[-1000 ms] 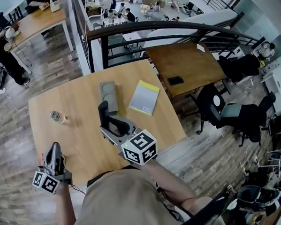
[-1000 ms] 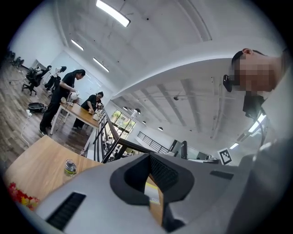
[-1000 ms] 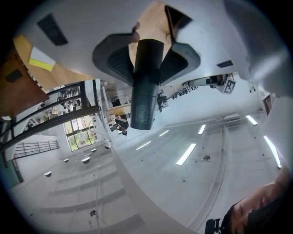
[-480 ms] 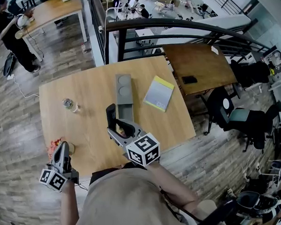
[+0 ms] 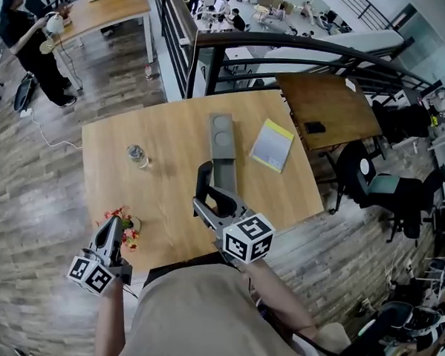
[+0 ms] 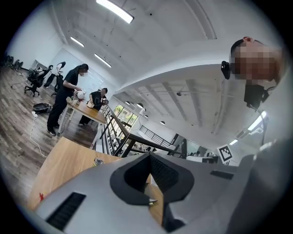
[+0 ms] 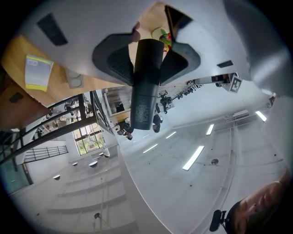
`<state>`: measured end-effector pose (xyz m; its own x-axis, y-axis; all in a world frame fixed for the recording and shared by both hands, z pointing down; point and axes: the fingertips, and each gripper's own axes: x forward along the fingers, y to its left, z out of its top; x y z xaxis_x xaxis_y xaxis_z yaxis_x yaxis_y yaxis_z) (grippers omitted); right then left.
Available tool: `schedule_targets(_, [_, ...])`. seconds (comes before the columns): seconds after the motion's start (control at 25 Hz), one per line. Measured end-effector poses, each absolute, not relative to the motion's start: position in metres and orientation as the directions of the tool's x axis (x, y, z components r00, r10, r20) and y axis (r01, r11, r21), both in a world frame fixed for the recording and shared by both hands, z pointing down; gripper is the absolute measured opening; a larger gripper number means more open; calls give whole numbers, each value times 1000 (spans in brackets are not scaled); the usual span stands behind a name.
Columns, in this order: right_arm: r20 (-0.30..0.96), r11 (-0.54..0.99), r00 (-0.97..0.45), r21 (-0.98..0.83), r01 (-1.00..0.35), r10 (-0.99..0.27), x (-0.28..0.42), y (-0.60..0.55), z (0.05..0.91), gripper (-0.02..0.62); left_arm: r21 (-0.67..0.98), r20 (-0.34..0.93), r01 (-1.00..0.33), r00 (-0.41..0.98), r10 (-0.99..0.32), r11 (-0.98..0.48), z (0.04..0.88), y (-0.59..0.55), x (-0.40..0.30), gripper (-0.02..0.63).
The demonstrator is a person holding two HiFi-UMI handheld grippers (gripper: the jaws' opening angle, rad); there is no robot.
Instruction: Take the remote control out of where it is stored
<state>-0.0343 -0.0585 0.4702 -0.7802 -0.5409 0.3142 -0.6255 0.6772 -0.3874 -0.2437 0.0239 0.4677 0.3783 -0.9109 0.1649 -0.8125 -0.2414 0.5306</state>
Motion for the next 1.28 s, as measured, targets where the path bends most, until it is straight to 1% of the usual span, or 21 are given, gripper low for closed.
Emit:
schedule_targets(0.24, [320,627,-738,-391,-674,-594,-49,-44,469,179,560,162,-784,419,-893,-266,480,34,-270,3])
schedule_targets(0.36, [298,596,-719,-410,-690,-628,-53,-41,463,179,578,167,-764,455,-875,-288,486,36,-277,3])
schedule_targets(0.52, [232,576,-710,-447,-685,-665,-64,-38,453,179,581,174,-745,509,-843,-330,489,38,-284,3])
schedule_targets(0.8, [67,579,-699,-507,-638,-712,-71,-41,414,179,589,187,-712,581,-792,-382,486,30,-288,2])
schedule_targets(1.0, [26,582,-690,-515,-629,-723,-72,-40,398,179,586,179,-685,632,-754,-434,479,23,-279,2])
schedule_targets(1.16, [-14,570,-674,-547,-613,-738,-68,-35,382,179,579,215,-699,627,-748,-419,483,10,-282,0])
schedule_targets(1.28, [-31,586,-686,-549,-596,-727,-70,-32,371,179,587,216,-690,637,-740,-423,484,5,-283,0])
